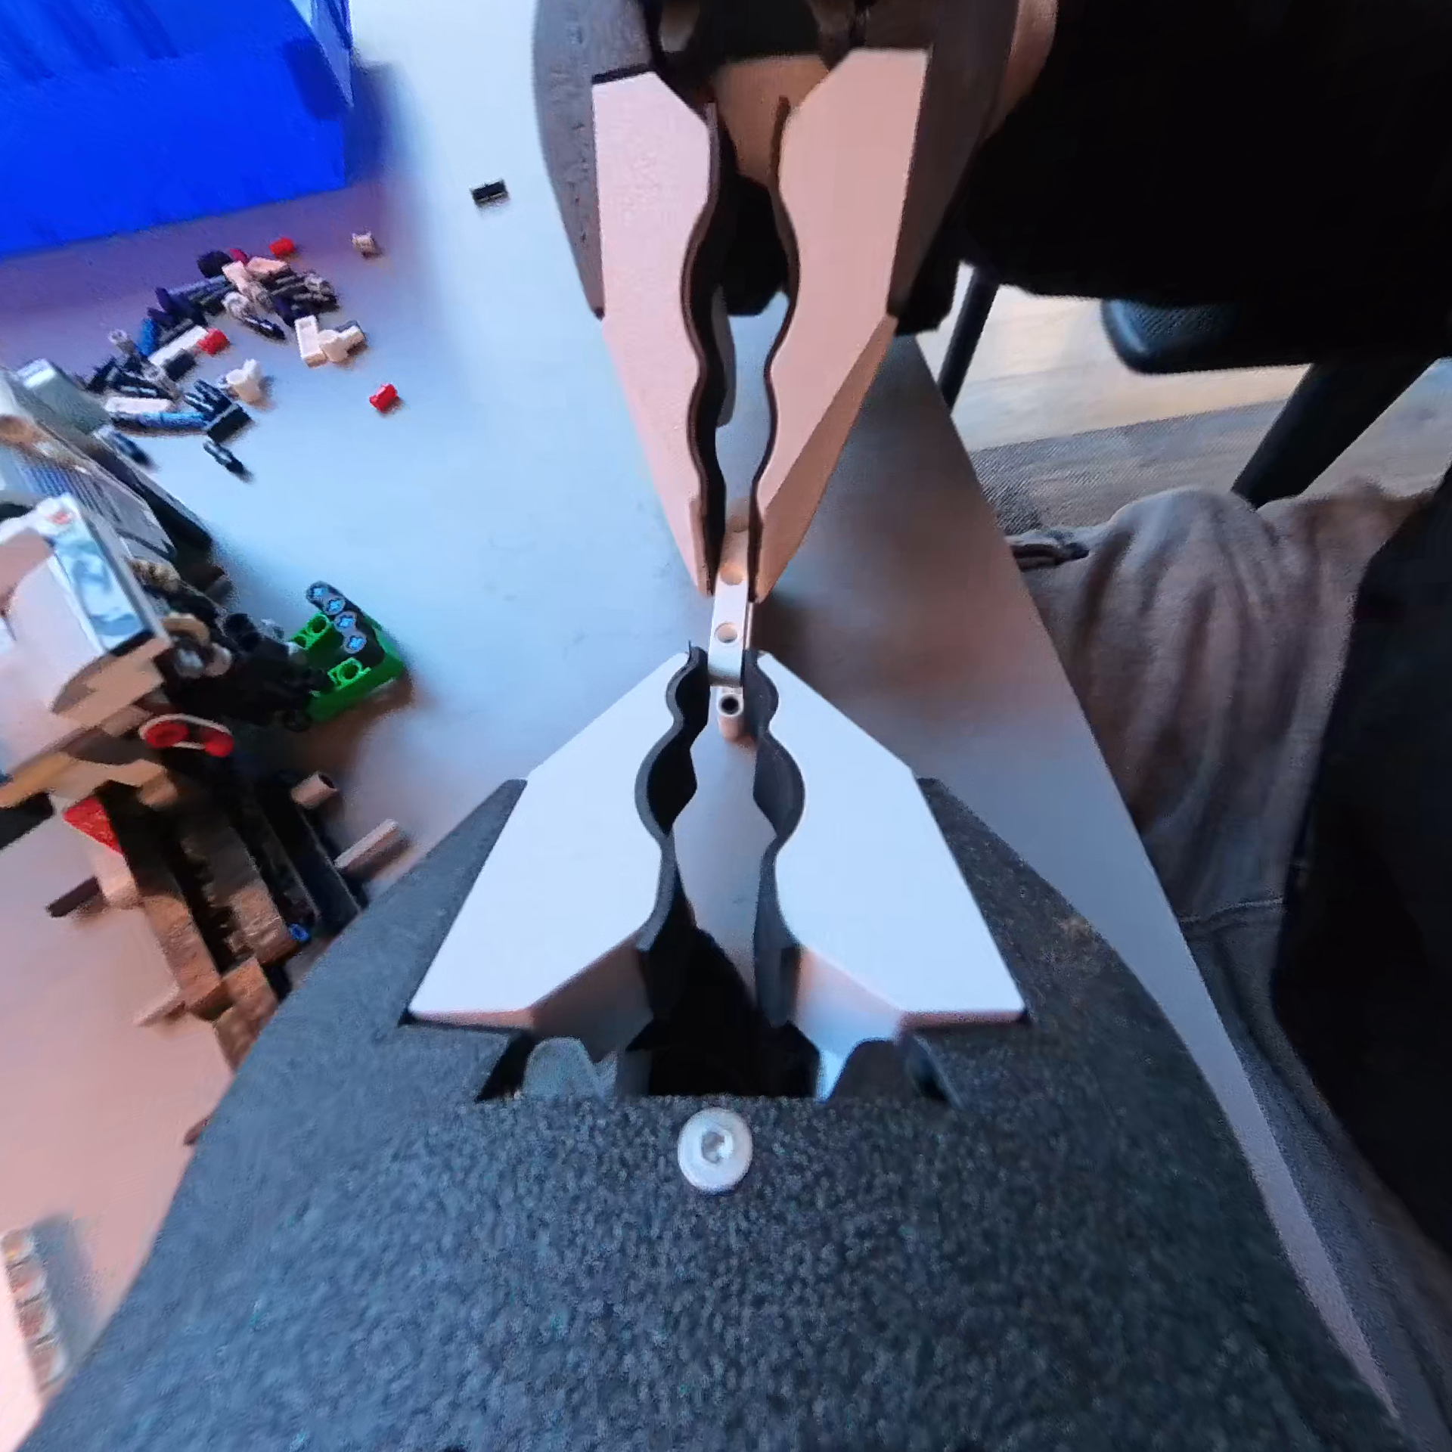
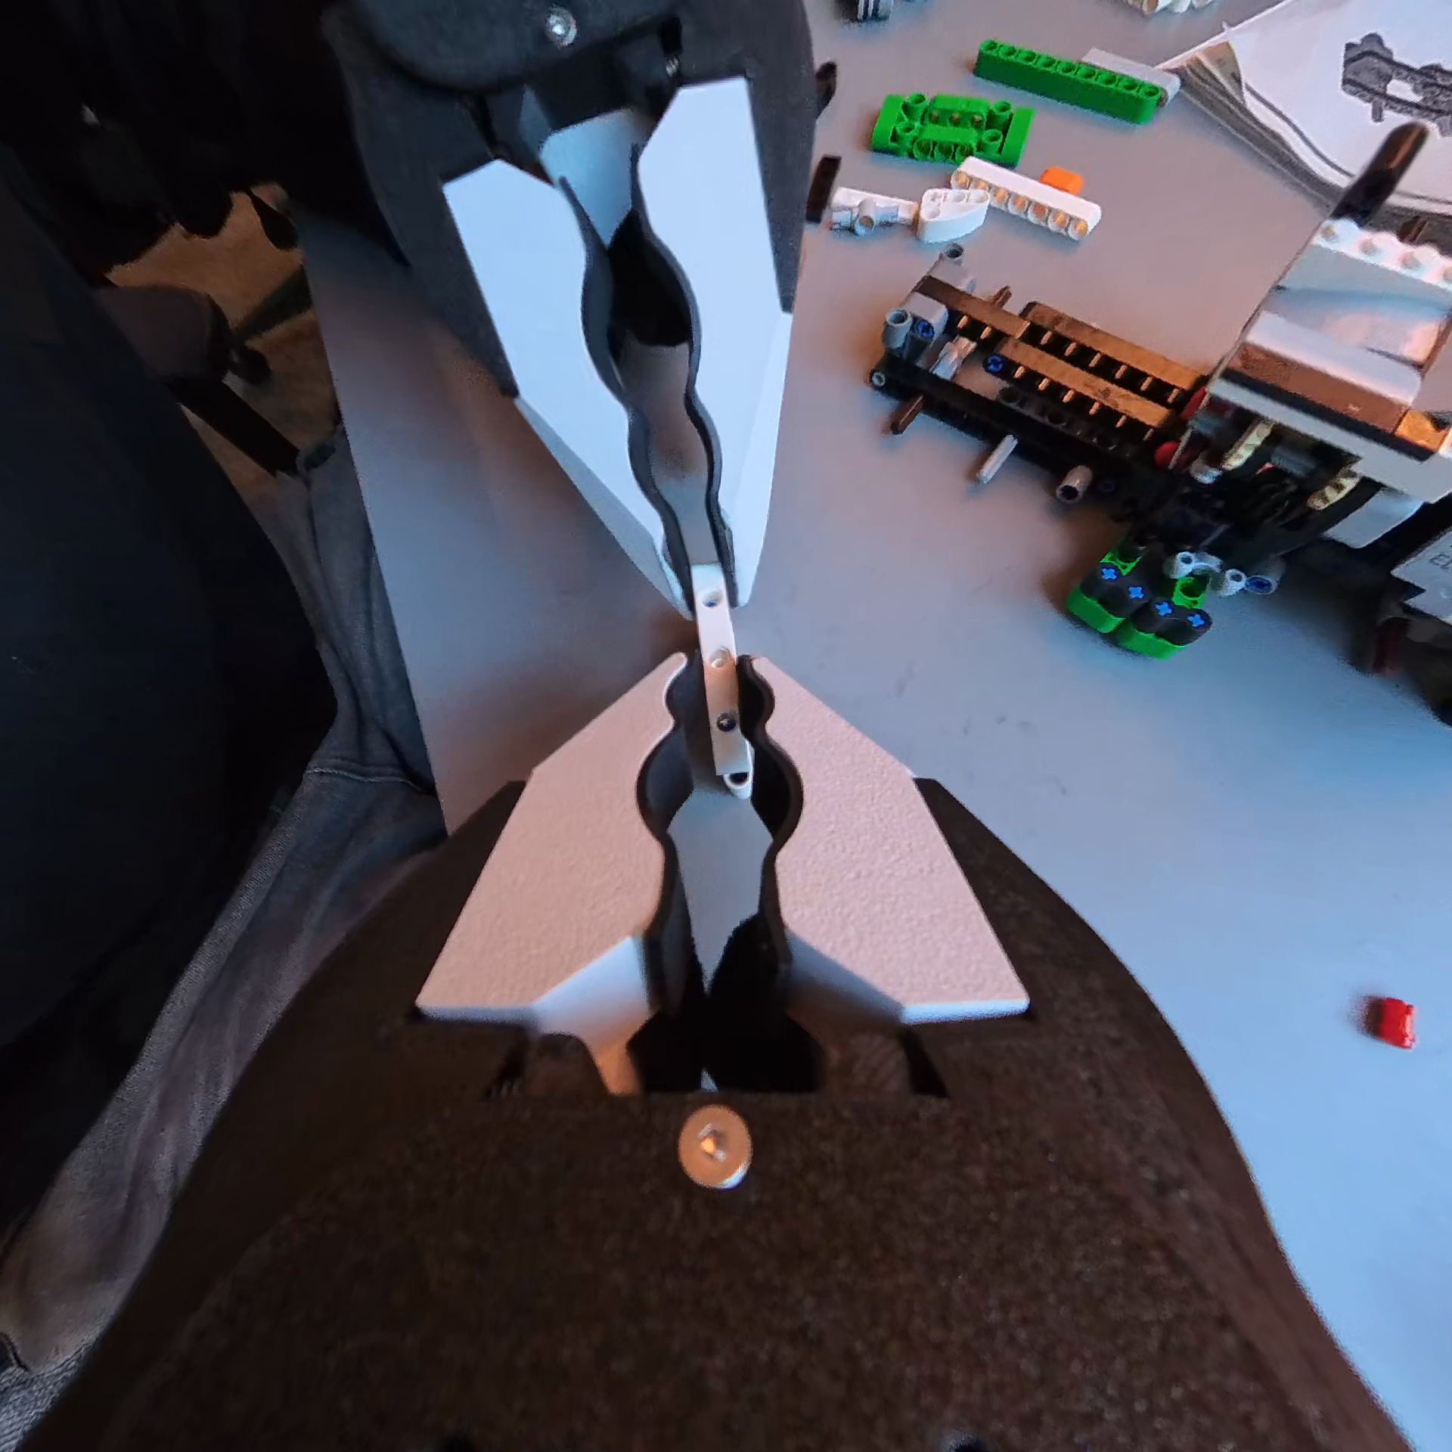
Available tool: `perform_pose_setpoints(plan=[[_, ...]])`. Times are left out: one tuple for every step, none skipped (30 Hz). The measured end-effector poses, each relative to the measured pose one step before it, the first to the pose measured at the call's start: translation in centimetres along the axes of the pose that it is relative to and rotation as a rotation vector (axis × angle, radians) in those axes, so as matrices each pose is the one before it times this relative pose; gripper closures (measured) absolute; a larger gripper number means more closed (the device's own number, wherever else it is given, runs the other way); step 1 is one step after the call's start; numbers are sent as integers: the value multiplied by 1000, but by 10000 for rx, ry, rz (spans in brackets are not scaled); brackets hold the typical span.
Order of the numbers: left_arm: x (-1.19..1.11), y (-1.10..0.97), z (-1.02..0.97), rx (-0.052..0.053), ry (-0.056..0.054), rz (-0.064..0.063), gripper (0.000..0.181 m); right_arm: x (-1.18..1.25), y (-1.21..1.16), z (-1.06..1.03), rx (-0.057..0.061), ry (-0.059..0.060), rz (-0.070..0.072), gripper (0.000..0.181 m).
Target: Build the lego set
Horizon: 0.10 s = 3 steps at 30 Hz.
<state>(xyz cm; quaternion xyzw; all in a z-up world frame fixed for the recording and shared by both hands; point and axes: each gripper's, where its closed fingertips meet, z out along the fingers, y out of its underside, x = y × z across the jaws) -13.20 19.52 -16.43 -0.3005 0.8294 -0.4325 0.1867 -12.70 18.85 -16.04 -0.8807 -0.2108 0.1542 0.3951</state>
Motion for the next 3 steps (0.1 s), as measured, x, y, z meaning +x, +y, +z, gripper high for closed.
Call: perform_pose_setpoints(plan=[[-63, -15, -5, 99, 71, -138, 174, 0, -2, 7, 82, -31, 20, 174], [-68, -16, 7, 32, -72, 108, 174, 13, 2, 5, 16, 34, -14, 174], [-53, 4, 19, -6, -190, 333, 174, -3, -3, -8, 12, 46, -52, 174]])
